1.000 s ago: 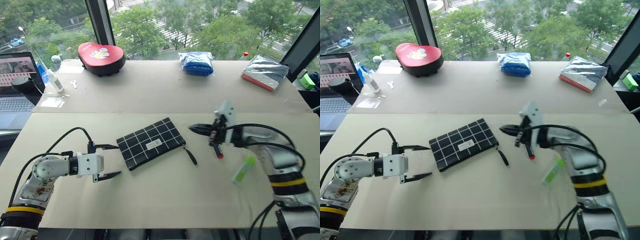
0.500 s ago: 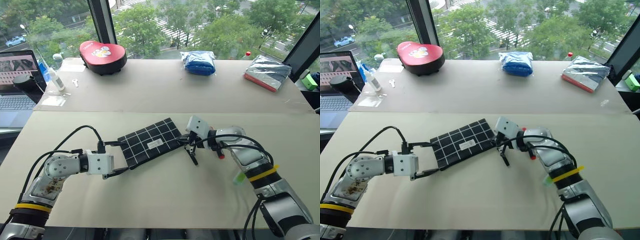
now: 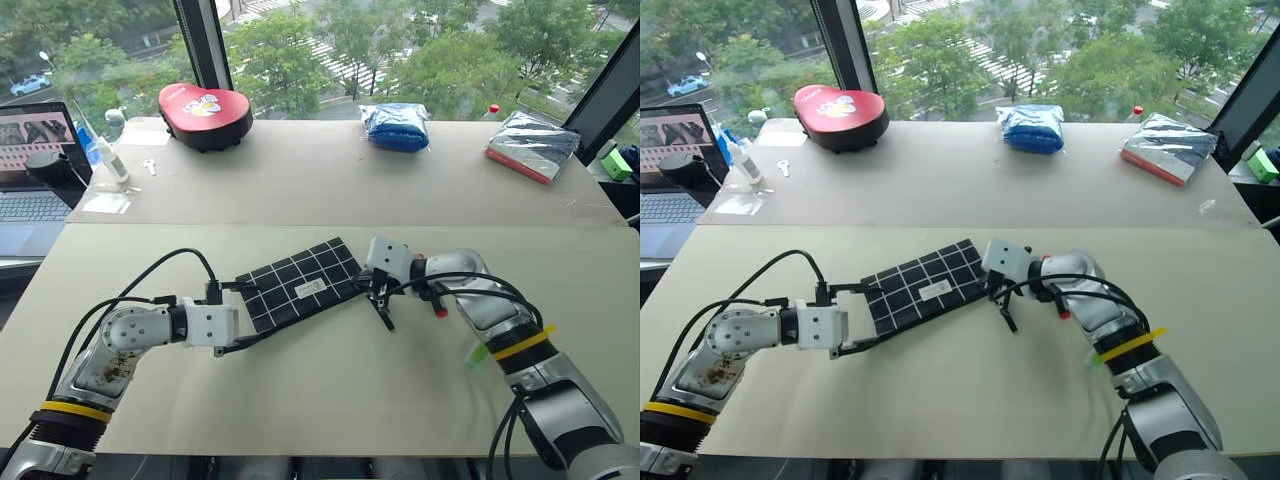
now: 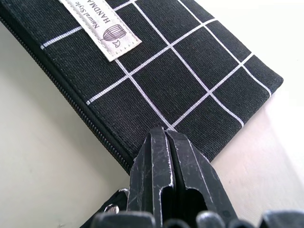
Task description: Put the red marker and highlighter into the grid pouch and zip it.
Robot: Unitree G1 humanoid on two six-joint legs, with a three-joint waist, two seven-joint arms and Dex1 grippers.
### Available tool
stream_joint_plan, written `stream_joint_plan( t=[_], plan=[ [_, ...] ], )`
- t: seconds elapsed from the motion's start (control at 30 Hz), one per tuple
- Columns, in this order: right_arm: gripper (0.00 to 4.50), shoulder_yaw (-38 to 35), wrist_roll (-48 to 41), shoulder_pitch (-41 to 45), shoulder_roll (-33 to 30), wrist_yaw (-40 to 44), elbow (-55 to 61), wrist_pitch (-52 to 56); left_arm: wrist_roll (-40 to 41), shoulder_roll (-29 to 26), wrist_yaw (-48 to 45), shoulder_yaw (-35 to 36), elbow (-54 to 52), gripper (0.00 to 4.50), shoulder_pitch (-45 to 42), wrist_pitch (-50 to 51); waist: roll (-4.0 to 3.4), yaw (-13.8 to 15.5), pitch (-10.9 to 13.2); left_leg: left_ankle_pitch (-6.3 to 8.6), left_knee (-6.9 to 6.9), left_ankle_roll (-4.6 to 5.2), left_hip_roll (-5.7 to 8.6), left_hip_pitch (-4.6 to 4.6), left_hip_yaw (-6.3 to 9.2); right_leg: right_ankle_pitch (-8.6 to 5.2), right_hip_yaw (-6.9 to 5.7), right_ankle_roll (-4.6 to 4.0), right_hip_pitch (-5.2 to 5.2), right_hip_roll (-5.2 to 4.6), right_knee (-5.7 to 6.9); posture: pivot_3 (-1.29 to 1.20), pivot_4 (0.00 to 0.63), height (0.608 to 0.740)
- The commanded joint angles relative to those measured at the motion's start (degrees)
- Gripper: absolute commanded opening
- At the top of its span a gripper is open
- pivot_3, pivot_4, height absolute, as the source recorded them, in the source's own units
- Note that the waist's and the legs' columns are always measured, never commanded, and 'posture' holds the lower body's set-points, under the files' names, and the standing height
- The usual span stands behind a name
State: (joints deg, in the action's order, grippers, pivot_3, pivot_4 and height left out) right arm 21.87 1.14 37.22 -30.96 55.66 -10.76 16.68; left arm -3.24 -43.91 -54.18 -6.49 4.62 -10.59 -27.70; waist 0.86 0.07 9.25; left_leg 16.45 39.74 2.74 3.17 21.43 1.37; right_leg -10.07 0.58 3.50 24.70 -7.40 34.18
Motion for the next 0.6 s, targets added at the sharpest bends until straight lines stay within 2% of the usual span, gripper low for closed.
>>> stream_joint_plan(
  t=[0.03,0.3,0.4,0.6],
  plan=[
    [0.04,0.1,0.6,-0.8,0.1,1.0,0.1,1.1,-4.3,2.7,4.2,-2.5,4.4,4.5,-1.1,-5.5,-0.01,0.2,0.0,0.01,-0.01,0.02,-0.01,-0.09,0.0,0.0,0.0,0.0,-0.1,0.0,-0.02,0.0,0.15,0.74],
    [0.04,-1.1,0.4,-1.3,-0.4,1.1,0.4,1.3,-6.7,4.9,8.2,-4.7,14.5,4.5,-5.0,-14.6,-0.02,0.4,0.0,0.02,0.0,0.03,0.0,-0.34,0.05,0.0,-0.04,0.0,-0.39,0.0,-0.04,0.0,0.15,0.74],
    [0.0,-1.4,0.4,-1.2,-0.5,1.1,0.2,1.4,-6.5,5.1,8.5,-5.7,16.7,3.77,-5.9,-17.1,-0.03,0.4,0.0,0.02,0.0,0.02,0.0,-0.34,0.04,0.0,-0.04,0.0,-0.39,0.0,-0.04,0.0,0.15,0.74],
    [0.0,-1.6,0.3,-1.6,-0.6,1.1,0.5,1.6,-5.5,6.0,8.1,-8.0,17.7,1.44,-6.8,-19.9,-0.03,0.5,0.0,0.01,0.01,0.03,0.0,-0.34,0.04,0.0,-0.04,0.0,-0.38,0.0,-0.02,0.0,0.15,0.74]
  ],
)
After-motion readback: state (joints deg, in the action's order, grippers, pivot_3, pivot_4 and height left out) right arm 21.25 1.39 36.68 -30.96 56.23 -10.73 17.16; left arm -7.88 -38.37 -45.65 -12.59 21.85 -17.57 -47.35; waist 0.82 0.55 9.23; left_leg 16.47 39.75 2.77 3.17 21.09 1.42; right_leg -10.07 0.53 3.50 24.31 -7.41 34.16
